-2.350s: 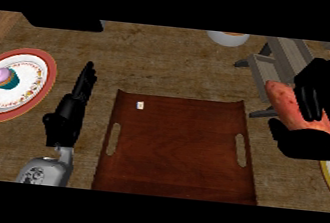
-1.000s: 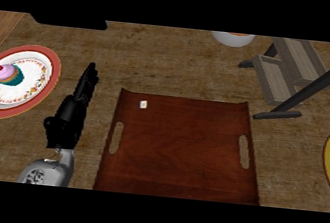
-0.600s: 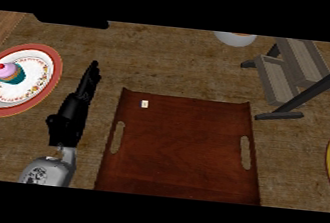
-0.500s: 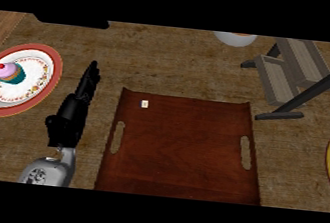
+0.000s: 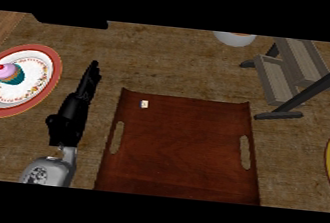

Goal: Pick the sweet potato from the tray and place it in the tiered basket

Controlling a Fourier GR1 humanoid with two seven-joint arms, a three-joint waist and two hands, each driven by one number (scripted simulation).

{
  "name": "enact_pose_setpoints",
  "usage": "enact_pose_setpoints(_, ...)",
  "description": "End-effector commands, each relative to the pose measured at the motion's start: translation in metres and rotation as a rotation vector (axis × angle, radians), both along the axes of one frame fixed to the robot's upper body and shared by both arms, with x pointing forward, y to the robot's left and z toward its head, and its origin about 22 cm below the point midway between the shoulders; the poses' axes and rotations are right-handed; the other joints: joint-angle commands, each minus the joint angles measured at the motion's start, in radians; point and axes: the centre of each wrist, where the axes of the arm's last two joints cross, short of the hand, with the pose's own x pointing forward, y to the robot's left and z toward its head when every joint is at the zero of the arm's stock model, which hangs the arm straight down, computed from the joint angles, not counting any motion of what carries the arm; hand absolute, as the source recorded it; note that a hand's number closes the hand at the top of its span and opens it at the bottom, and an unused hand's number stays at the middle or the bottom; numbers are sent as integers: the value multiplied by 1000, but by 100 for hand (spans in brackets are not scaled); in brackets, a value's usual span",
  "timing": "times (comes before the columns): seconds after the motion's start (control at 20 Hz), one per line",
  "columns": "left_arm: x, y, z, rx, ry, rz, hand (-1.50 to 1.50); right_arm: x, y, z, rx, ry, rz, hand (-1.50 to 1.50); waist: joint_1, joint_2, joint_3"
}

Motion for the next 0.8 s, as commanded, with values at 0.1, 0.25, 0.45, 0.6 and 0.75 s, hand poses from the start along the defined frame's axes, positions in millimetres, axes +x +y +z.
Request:
enact_pose_setpoints(0.1,-2,-11,1,-1,11,-4,0,11,-19,-1,206,-75,2,-150,8,1,0)
enact_pose_setpoints(0.25,9,2,1,-1,3,-1,0,-7,-29,15,339,-230,-52,-150,-5,-1,0)
enact_pose_setpoints(0.45,-3,6,-8,6,-3,16,0,-31,-76,24,378,-297,-207,-150,-15,-5,0)
enact_pose_setpoints(0.6,8,-3,5,13,-1,36,0,-51,-112,28,458,-317,-285,-150,-24,-5,1)
enact_pose_setpoints(0.75,1,8,-1,0,2,27,0,-69,-154,6,556,-332,-339,-150,-32,-8,1)
